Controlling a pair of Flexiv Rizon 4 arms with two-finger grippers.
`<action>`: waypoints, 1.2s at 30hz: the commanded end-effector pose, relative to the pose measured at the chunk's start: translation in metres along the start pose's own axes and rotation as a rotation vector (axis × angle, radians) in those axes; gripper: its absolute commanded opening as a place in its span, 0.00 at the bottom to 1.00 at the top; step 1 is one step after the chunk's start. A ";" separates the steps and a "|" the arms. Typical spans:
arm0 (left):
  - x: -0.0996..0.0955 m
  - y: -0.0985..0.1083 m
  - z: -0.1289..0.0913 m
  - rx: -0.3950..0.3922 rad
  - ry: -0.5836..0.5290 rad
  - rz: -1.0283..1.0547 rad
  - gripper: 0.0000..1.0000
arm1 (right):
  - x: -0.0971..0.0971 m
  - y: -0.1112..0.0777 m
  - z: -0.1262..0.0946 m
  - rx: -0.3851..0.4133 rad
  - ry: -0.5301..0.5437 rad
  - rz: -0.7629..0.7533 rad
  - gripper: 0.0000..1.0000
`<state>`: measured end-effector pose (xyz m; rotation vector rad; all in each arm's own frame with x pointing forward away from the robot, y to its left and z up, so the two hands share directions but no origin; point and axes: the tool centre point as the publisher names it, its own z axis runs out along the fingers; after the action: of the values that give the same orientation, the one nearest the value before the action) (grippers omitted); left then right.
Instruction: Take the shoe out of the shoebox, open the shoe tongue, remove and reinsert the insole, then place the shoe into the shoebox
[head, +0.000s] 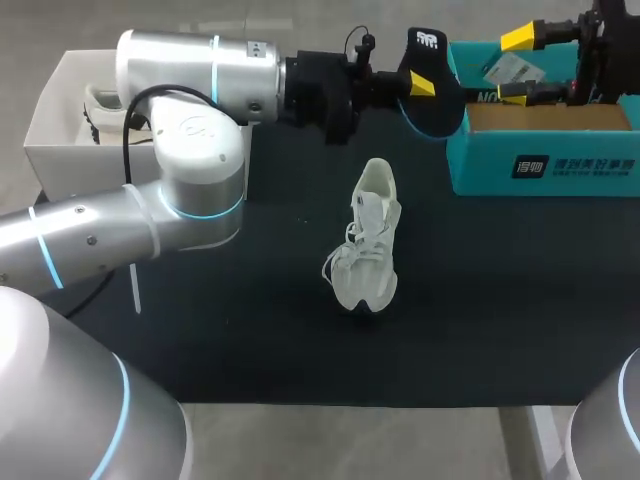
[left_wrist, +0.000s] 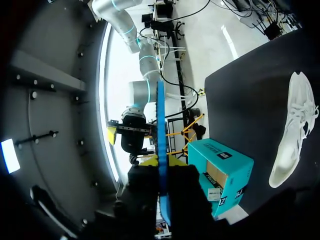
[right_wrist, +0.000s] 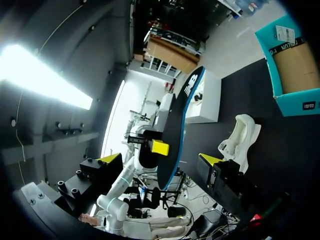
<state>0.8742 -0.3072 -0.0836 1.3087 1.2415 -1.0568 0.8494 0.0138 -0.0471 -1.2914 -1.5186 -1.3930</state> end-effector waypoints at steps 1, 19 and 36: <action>-0.001 0.000 0.001 0.000 0.005 0.001 0.00 | 0.000 0.000 0.001 -0.002 -0.001 0.000 1.00; -0.001 0.000 0.001 0.000 0.005 0.001 0.00 | -0.016 -0.017 0.004 0.010 0.054 0.032 1.00; -0.022 -0.008 -0.005 0.051 -0.108 -0.113 0.00 | -0.017 -0.015 -0.007 0.020 0.068 0.043 1.00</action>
<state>0.8664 -0.3081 -0.0636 1.2153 1.2274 -1.2299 0.8375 0.0046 -0.0664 -1.2466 -1.4475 -1.3800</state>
